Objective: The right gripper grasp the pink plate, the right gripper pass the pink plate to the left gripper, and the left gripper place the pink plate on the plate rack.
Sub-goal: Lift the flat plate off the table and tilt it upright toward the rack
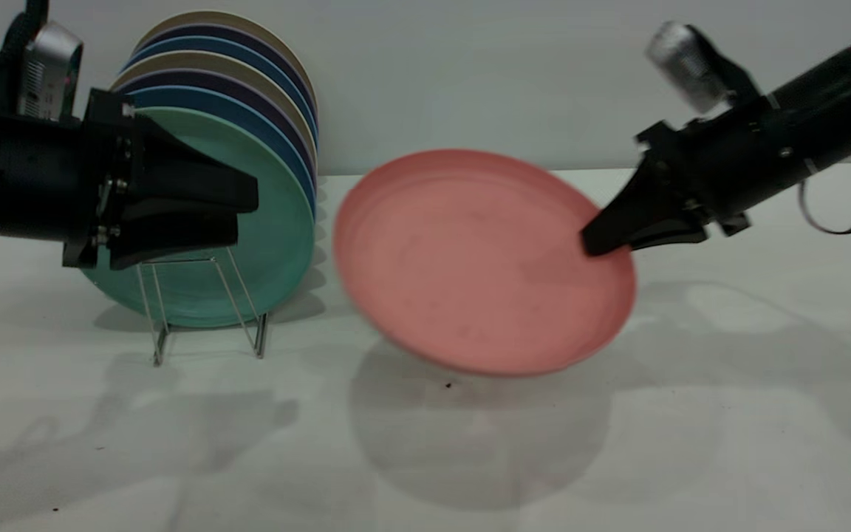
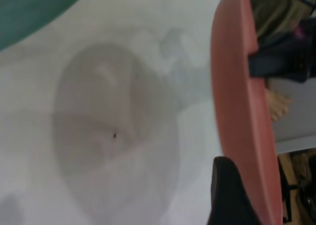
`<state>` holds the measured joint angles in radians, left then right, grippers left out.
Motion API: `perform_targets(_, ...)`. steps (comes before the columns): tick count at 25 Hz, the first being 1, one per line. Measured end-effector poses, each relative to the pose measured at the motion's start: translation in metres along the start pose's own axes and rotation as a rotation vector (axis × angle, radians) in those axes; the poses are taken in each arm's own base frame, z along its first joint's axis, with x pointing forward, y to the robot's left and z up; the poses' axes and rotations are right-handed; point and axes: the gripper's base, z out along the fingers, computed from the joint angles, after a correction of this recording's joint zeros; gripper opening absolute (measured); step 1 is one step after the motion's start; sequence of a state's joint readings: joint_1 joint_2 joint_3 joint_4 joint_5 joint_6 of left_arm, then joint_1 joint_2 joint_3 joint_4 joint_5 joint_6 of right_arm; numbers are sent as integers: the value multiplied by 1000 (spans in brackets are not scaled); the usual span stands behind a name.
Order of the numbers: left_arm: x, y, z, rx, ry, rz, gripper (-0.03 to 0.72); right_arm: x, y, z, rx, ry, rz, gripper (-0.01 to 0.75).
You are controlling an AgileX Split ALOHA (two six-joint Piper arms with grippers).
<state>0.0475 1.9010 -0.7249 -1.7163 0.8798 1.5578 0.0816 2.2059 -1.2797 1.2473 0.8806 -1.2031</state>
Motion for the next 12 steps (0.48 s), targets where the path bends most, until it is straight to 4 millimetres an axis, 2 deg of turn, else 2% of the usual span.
perform_targets(6,0,0,0,0,0,2,445,0,30,26,-59,15,-36,11)
perform_targets(12,0,0,0,0,0,2,445,-2,44,35,-99,-18,-35,13)
